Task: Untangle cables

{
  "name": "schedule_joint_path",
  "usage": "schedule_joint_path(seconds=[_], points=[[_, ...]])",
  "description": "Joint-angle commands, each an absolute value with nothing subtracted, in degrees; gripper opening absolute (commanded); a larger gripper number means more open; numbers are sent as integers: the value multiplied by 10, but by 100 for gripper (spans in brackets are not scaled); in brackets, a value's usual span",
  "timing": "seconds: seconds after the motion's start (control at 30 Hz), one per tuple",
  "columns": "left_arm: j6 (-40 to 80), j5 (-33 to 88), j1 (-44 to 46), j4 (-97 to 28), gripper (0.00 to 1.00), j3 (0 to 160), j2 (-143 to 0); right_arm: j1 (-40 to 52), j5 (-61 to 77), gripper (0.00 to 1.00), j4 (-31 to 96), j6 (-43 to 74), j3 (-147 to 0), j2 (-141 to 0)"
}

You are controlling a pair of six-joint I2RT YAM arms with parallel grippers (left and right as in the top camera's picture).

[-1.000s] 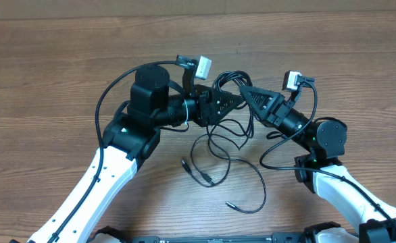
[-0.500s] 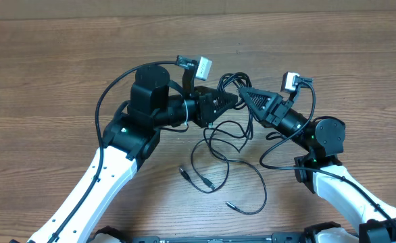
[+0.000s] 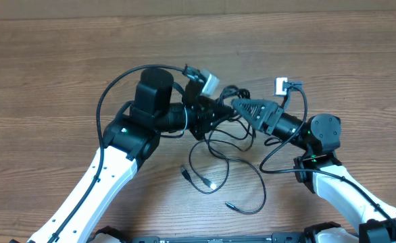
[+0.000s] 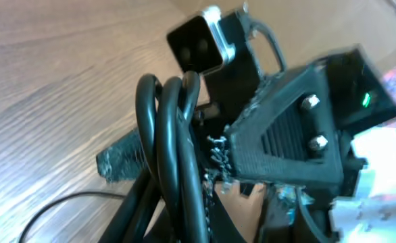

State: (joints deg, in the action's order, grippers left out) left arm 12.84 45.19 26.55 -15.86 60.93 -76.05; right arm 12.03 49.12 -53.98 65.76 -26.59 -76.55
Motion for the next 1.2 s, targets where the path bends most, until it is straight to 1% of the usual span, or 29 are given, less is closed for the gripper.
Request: schedule_joint_path(seconds=[0.0,0.1,0.2,0.3,0.4,0.43,0.53,0.57,0.6,0.73,0.77,0.9,0.97,1.03,1.17], points=[[36,410,265,-199,4,620,-762,119,522,100,-518,531,-267,-764],[36,320,265,-269,4,620,-762,119,544,100,-481,445,-267,-764],[36,261,265,-325,4,620,-762,119,562,100,-450,382,-267,-764],[29,252,265,-349,4,620,-762,120,571,100,-425,322,-267,-764],[25,255,265,-357,4,620,-762,123,573,96,-399,277,-266,-764],[19,256,265,-361,4,620,-762,126,573,91,-386,254,-266,-764],[-25,286,265,-376,4,620,-762,139,573,65,-355,173,-266,-764],[-37,296,265,-380,4,620,-762,142,573,57,-352,154,-266,-764],[-48,305,265,-385,4,620,-762,145,573,54,-352,139,-266,-764],[-74,316,265,-412,4,620,-762,156,562,47,-353,128,-266,-764],[-81,316,265,-419,4,620,-762,157,562,42,-352,118,-266,-764],[-104,313,265,-453,4,620,-762,158,562,29,-350,103,-266,-764],[-104,306,265,-464,4,620,-762,158,562,17,-345,100,-266,-764],[-103,306,265,-465,4,620,-762,158,562,10,-330,77,-266,-764],[-104,311,265,-465,4,620,-762,158,562,7,-318,58,-266,-764]])
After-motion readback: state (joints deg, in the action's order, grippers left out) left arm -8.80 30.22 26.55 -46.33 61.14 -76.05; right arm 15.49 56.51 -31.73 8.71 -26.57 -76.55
